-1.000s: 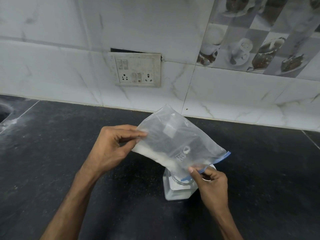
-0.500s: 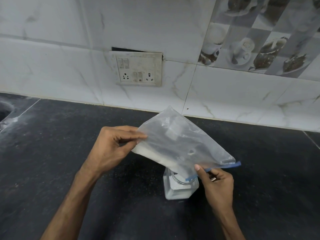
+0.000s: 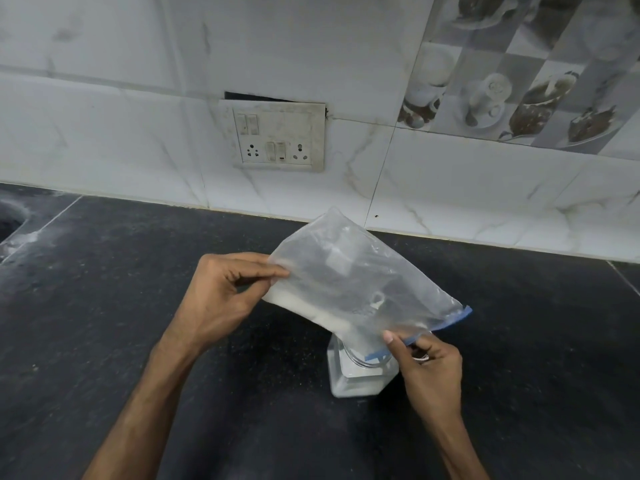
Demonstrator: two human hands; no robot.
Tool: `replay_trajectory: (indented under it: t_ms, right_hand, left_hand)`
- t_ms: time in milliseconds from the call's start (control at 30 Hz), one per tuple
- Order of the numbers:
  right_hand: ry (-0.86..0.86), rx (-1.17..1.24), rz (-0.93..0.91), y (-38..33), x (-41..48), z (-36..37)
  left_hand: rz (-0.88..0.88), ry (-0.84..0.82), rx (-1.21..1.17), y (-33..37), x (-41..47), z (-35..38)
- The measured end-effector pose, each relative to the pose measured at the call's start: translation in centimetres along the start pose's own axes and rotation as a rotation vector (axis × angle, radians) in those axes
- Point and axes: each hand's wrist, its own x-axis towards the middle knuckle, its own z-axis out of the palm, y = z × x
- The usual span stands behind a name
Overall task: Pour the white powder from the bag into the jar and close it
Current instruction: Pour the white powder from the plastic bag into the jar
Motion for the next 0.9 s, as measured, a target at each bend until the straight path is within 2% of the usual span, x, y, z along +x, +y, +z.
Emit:
replay_trajectory:
  t_ms: [267,533,900]
  right_hand:
    - [0.041,-0.028,0.033,-0.3,0.1,-0.1]
    - [-0.021,-0.042,0.018,-0.7,0.0,-0.4]
    - [-0.009,-0.009,0.024,-1.0,-0.1,-0.2]
  left_hand:
    - [0.002,-0.003,0.013,0.2,-0.1,0.2]
    - [-0.011,0.004,0.013,0.2,-0.2,0.1]
    - [0.01,0.022,0.034,0.3,-0.3,0.2]
